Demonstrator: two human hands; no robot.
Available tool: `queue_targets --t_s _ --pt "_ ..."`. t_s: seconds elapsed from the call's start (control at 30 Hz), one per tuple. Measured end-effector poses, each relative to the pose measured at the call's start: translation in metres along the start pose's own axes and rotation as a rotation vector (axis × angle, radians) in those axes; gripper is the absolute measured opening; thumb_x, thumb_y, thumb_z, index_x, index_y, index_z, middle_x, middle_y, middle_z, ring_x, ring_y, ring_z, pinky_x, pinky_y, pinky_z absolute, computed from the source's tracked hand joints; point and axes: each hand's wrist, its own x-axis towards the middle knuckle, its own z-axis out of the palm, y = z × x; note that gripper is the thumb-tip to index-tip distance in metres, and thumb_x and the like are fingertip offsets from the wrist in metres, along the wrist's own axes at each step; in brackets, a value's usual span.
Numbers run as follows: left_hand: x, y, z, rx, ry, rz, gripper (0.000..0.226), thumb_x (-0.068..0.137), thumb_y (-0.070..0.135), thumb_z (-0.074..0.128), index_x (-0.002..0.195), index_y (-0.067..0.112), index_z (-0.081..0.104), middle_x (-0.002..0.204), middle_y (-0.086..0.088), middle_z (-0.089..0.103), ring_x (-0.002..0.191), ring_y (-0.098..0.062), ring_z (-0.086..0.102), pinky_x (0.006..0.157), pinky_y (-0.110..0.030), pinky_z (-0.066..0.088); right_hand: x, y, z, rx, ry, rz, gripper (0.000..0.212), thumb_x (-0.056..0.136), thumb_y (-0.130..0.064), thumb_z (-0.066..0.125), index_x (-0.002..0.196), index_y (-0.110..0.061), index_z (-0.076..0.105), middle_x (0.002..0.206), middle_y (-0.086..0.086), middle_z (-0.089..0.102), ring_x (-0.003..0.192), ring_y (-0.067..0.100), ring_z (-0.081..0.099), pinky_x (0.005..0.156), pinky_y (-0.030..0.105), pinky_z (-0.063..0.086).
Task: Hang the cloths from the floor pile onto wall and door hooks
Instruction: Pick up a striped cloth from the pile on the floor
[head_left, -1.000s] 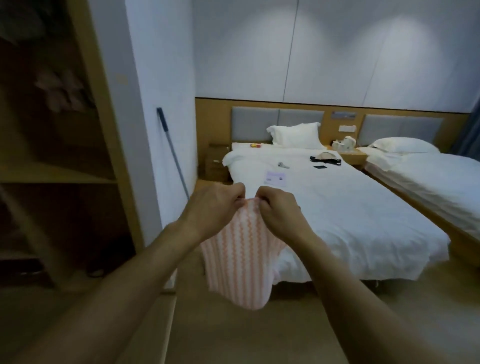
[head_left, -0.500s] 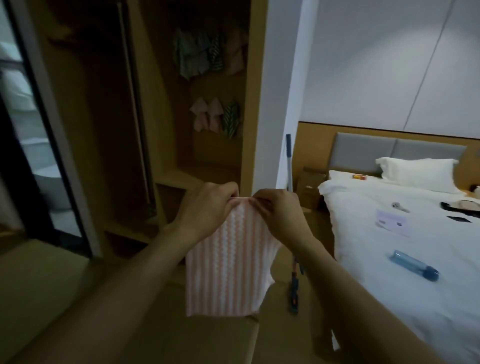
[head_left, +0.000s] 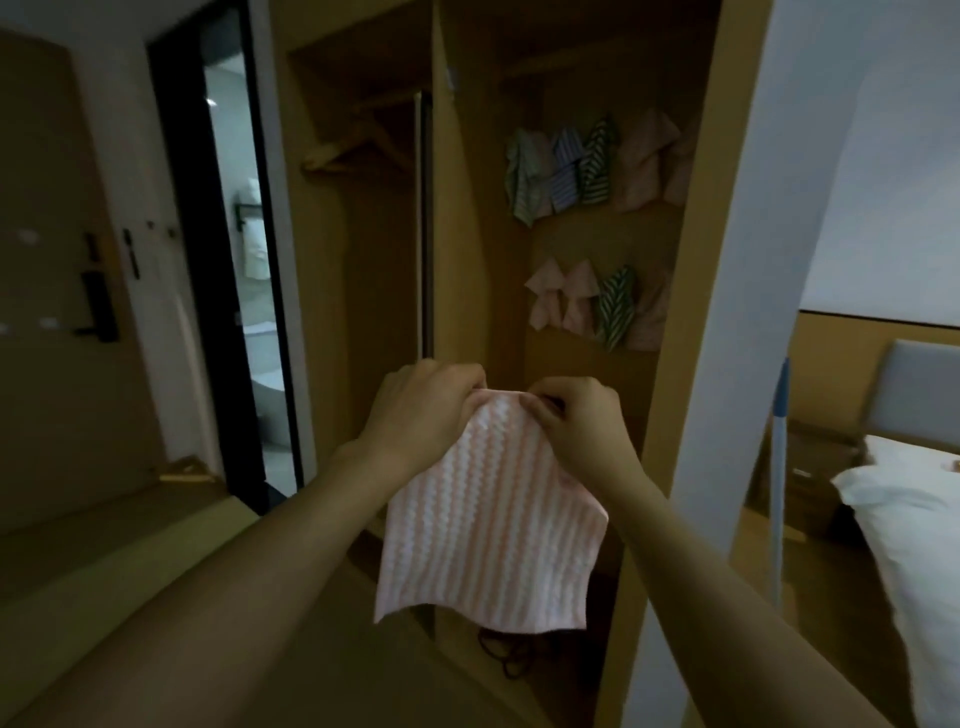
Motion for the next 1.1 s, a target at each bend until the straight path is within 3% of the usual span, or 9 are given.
queue_targets --t_s 0.07,0.17,0.27,0.47,0.67,0.8,1.1 --pt "0.03 -0.018 0.007 0.005 0.0 -0.006 0.023 0.098 0.04 0.049 0.091 0.025 0.065 0.076 0.011 0.062 0.067 -0.007 0.058 0.059 -0.03 0.05 0.034 0.011 0.009 -0.004 0.002 -0.014 0.018 0.095 -0.023 0.057 0.093 -0.016 0.073 0.082 -0.004 0.069 0.076 0.007 0.061 0.072 0.019 0.049" --pt "0.072 -0.044 0.021 -0.002 0.028 -0.018 0.026 0.097 0.042 0.048 0.09 0.025 0.067 0.075 0.01 0.063 0.066 -0.007 0.058 0.062 -0.038 0.053 0.085 0.027 0.02 -0.005 0.007 -0.036 0.019 0.095 -0.024 0.057 0.091 -0.014 0.073 0.08 0.0 0.068 0.074 0.011 0.061 0.07 0.024 0.051" --pt "0.108 -0.07 0.035 -0.059 0.058 -0.056 0.023 0.096 0.039 0.052 0.09 0.025 0.069 0.075 0.01 0.064 0.067 -0.005 0.059 0.064 -0.038 0.055 0.131 0.042 0.033 0.0 -0.001 -0.064 0.021 0.094 -0.024 0.057 0.09 -0.012 0.073 0.08 0.002 0.069 0.074 0.013 0.062 0.07 0.028 0.052" --pt "0.167 -0.117 0.064 -0.092 0.097 -0.101 0.02 0.096 0.032 0.054 0.09 0.022 0.071 0.076 0.008 0.065 0.069 -0.006 0.06 0.067 -0.037 0.056 0.211 0.069 0.069 0.025 -0.001 -0.061 0.02 0.094 -0.025 0.058 0.09 -0.014 0.074 0.08 0.0 0.069 0.073 0.01 0.061 0.059 0.013 0.041" --pt "0.227 -0.171 0.091 -0.023 0.175 -0.074 0.021 0.095 0.034 0.055 0.088 0.022 0.07 0.073 0.007 0.064 0.067 -0.01 0.059 0.061 -0.036 0.053 0.282 0.094 0.106 0.045 0.033 -0.09 0.02 0.091 -0.028 0.062 0.085 -0.013 0.074 0.077 0.002 0.069 0.072 0.014 0.063 0.064 0.031 0.048" --pt "0.274 -0.212 0.106 -0.017 0.192 -0.038 0.019 0.094 0.035 0.056 0.088 0.024 0.07 0.072 0.009 0.062 0.067 -0.008 0.057 0.063 -0.035 0.054 0.334 0.103 0.125 0.069 0.082 -0.133 0.018 0.088 -0.031 0.067 0.081 -0.017 0.074 0.074 -0.002 0.069 0.07 0.01 0.062 0.062 0.033 0.047" --pt "0.396 -0.283 0.118 -0.141 0.236 0.127 0.013 0.091 0.028 0.06 0.089 0.022 0.071 0.081 0.006 0.067 0.075 -0.01 0.061 0.069 -0.037 0.055 0.454 0.118 0.137 -0.12 0.225 -0.106 0.019 0.09 -0.029 0.065 0.07 -0.026 0.065 0.063 -0.013 0.058 0.063 0.003 0.054 0.05 0.009 0.032"
